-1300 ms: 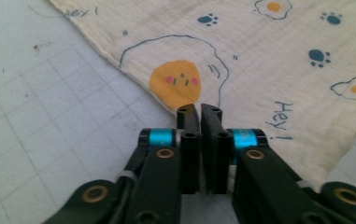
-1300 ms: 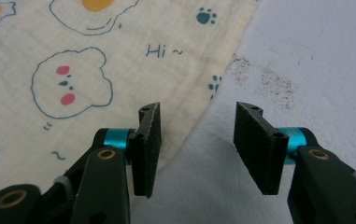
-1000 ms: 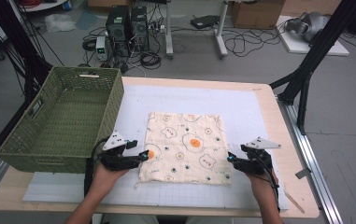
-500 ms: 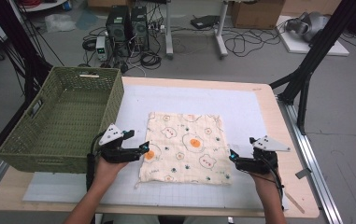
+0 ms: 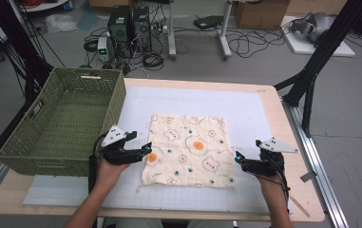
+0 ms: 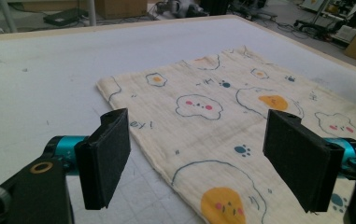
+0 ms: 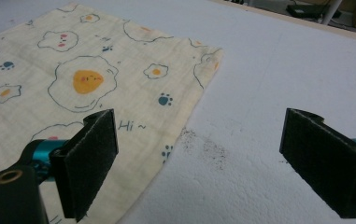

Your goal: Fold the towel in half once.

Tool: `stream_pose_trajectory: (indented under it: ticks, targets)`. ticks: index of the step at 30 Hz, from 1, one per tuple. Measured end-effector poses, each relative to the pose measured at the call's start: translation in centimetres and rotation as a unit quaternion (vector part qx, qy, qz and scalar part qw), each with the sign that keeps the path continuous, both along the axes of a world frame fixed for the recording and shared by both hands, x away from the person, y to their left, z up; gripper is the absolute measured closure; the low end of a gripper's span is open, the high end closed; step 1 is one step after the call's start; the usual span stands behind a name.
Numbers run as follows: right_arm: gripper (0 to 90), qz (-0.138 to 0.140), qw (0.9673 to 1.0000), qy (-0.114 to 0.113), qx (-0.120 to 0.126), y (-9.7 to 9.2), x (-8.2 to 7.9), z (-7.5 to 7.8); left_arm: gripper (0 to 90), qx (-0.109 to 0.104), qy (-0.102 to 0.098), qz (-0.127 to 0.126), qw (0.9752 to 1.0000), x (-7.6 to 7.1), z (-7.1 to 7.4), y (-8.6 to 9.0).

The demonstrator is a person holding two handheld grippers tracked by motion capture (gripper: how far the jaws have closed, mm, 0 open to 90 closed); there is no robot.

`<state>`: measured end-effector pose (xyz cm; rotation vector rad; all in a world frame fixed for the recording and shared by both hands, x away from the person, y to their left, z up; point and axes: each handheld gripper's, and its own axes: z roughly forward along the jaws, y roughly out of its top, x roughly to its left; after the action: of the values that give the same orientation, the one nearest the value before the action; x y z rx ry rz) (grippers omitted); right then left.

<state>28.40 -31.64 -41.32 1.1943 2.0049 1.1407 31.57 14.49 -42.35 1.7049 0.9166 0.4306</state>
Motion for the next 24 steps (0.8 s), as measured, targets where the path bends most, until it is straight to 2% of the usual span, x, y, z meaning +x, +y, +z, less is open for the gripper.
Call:
stream_pose_trajectory:
  ticks: [2,5,13,14,18,20,22,24]
  targets:
    - [10.8,-0.001,1.0,-0.003,0.005,-0.2,0.0,0.0,23.8,-0.004,0.001,0.008,1.0,0.4,0.2,-0.3]
    - [10.8,-0.004,1.0,0.0,0.006,-0.3,0.1,0.0,23.7,-0.002,0.011,0.002,0.9999,1.3,0.5,-0.7]
    - [10.8,0.001,1.0,0.006,0.0,-0.1,0.5,-0.3,20.0,-0.028,0.017,0.027,0.9991,4.6,1.7,-1.6]
    - [10.8,0.0,1.0,0.008,0.001,-0.1,0.5,-0.3,20.0,-0.03,0.023,0.028,0.9989,5.1,1.7,-1.6]
    - [10.8,0.001,1.0,0.009,0.0,-0.3,0.4,-0.4,20.1,-0.023,0.04,0.037,0.9983,6.9,2.0,-2.0]
    - [10.8,-0.004,0.9999,0.014,0.002,-0.4,0.4,-0.5,20.1,-0.012,0.044,0.039,0.9982,7.6,2.1,-2.3]
    - [10.8,-0.004,0.9999,0.016,0.004,-0.6,0.5,-0.6,21.2,-0.012,0.047,0.041,0.998,8.3,2.2,-2.5]
    - [10.8,-0.004,0.9998,0.018,0.008,-0.6,0.6,-0.6,22.3,0.007,0.046,0.041,0.9981,9.0,2.3,-2.7]
